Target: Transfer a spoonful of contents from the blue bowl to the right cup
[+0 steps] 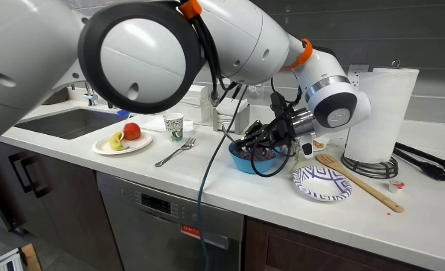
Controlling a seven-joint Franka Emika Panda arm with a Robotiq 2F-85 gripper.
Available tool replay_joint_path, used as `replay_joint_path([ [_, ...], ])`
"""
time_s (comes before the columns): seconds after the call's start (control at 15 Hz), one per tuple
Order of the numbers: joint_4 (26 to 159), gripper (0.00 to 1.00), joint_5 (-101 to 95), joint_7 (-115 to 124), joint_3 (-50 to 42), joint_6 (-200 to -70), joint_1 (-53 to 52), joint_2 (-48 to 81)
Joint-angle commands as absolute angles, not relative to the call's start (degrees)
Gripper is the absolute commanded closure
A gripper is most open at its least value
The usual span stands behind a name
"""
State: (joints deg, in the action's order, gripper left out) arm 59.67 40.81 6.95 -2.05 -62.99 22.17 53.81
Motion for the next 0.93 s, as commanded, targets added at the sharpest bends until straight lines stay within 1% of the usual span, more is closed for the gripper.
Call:
replay_joint_path([
  [0.0, 56.10, 0.97, 39.69, 7.59, -3.11, -62.98, 21.44, 55.92],
  [0.87, 53.23, 0.97, 30.90, 5.99, -4.13, -67.11, 17.49, 56.61],
])
